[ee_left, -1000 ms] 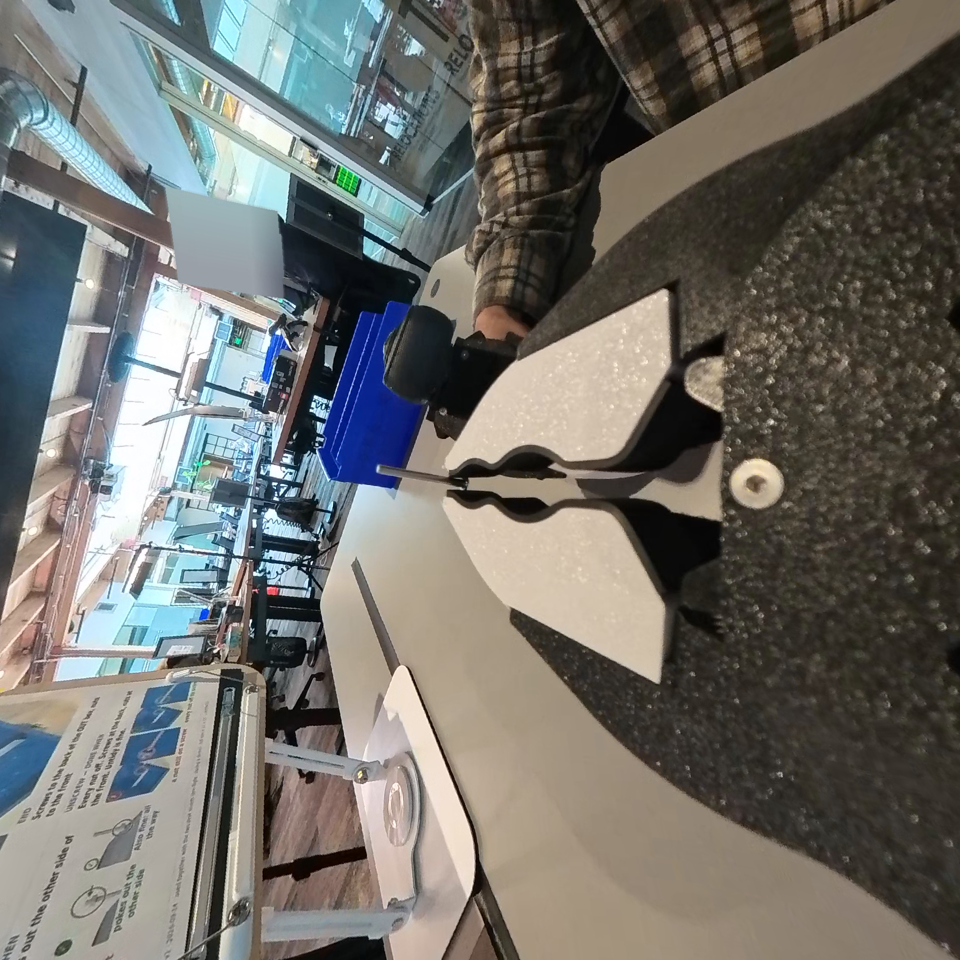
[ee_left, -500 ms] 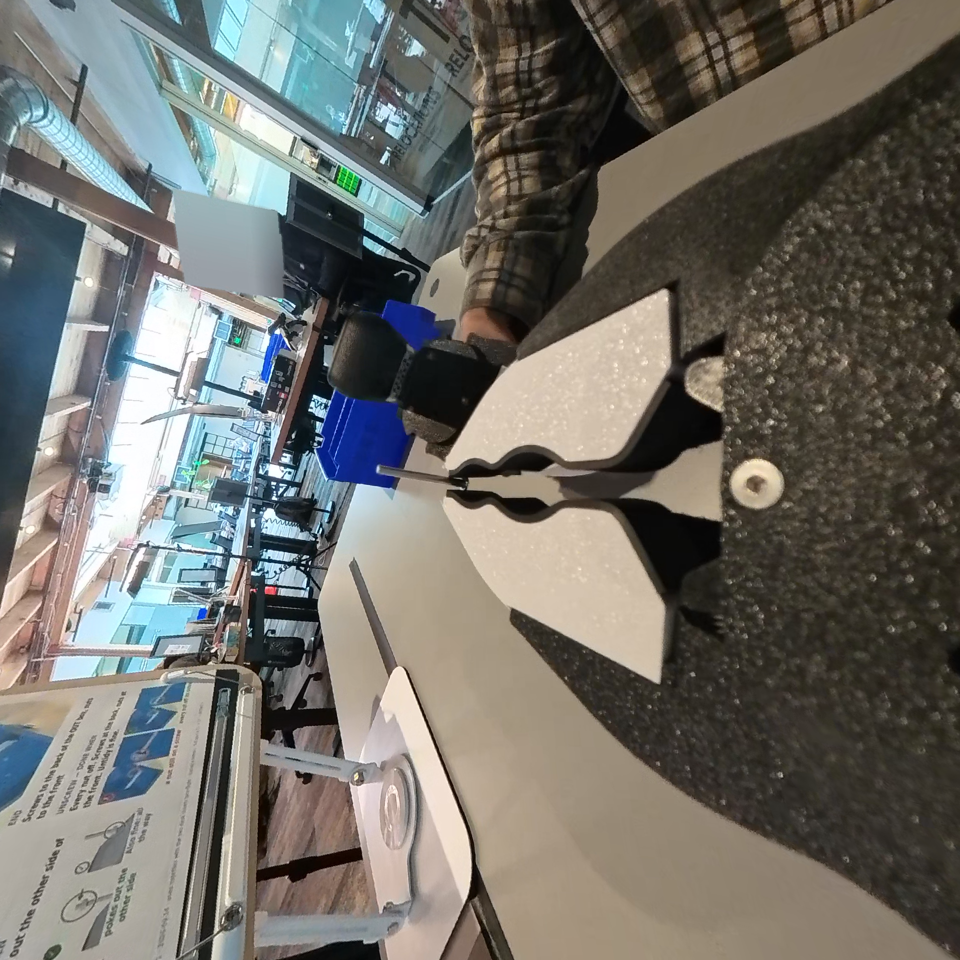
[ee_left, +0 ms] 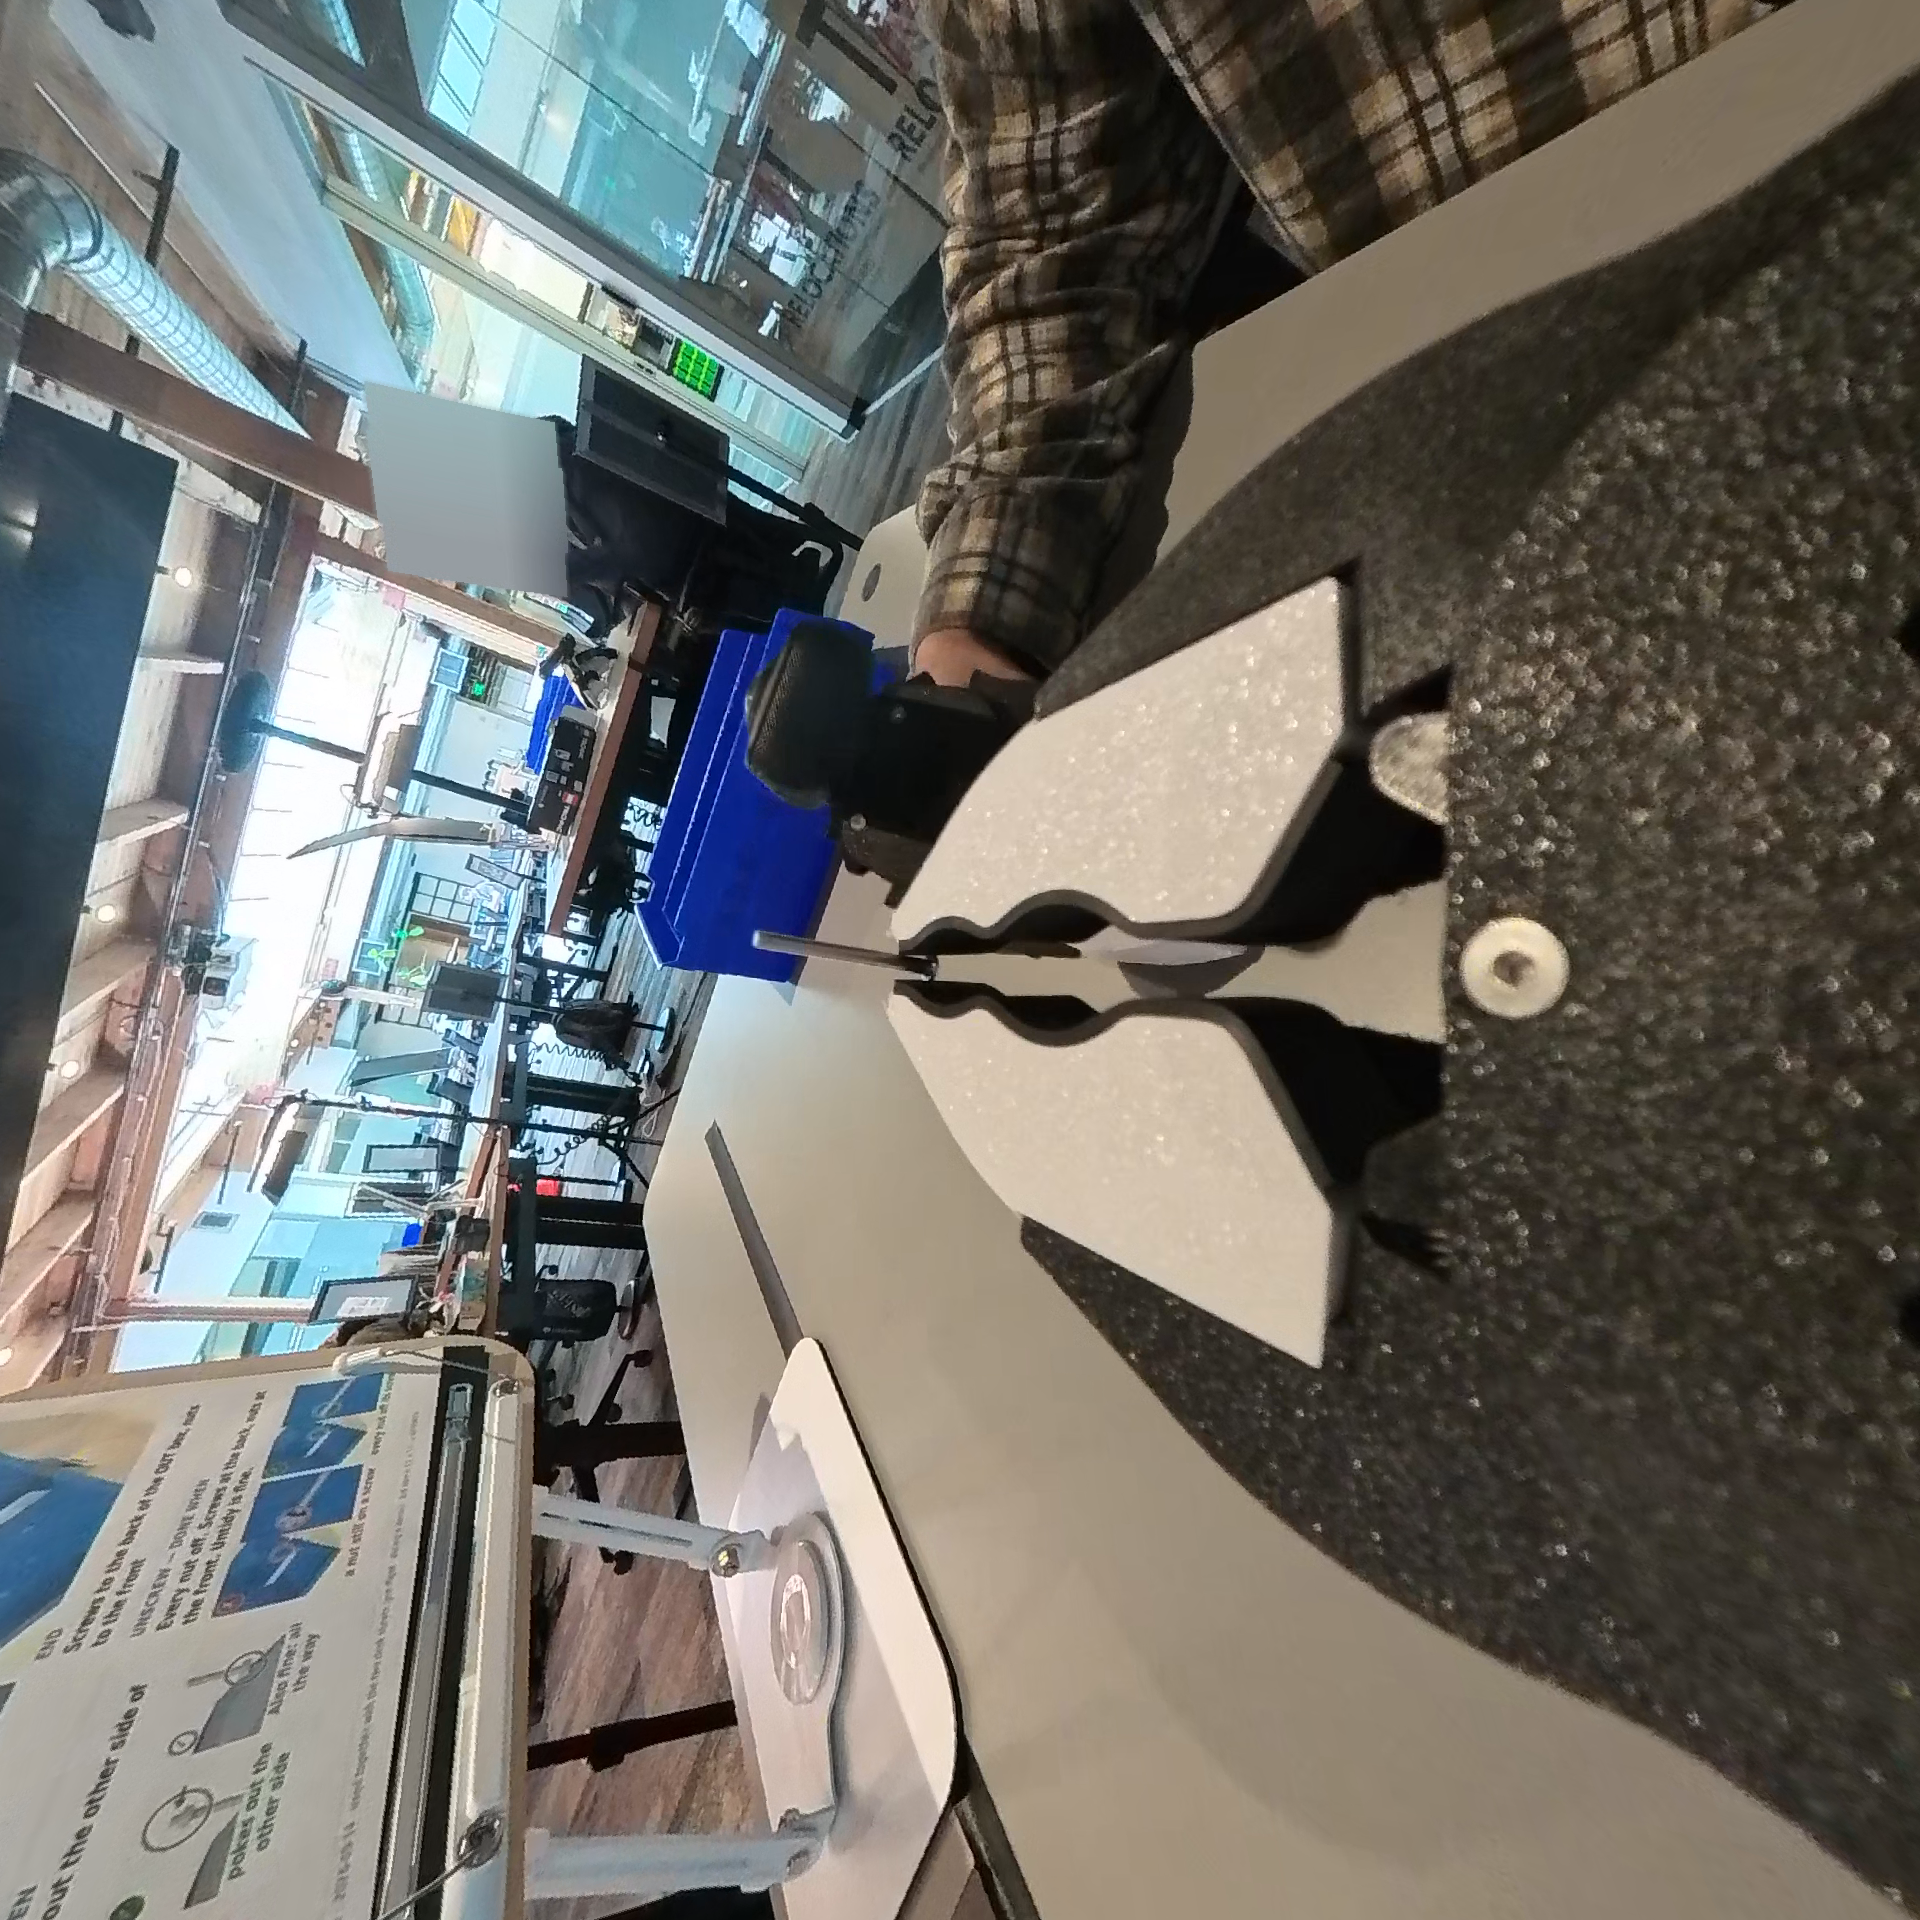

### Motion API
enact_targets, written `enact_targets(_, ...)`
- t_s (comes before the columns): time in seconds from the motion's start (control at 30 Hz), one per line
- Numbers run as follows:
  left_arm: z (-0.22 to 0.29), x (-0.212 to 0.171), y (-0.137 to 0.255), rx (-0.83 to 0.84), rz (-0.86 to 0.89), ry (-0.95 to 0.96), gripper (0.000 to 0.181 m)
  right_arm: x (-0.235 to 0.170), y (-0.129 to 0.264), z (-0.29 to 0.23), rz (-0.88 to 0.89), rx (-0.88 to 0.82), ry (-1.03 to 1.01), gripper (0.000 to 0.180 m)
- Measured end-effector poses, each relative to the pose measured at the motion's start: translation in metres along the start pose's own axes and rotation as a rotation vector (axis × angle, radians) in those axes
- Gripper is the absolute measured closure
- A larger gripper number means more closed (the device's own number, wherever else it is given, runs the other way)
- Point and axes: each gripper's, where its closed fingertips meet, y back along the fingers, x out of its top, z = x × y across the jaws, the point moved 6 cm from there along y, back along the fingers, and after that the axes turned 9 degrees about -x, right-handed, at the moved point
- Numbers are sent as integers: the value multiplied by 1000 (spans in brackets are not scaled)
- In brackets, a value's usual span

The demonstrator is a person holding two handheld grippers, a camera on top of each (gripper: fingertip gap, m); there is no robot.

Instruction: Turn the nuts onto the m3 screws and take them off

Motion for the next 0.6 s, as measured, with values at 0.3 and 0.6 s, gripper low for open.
enact_targets(0.3, 0, 0, 0, -2, 1, 4, 177, 2, 0, -3, -50, 16, 5, 174)
enact_targets(0.6, 0, -2, -2, -6, -4, 8, 177, 1, 0, -1, -45, 12, -26, 174)
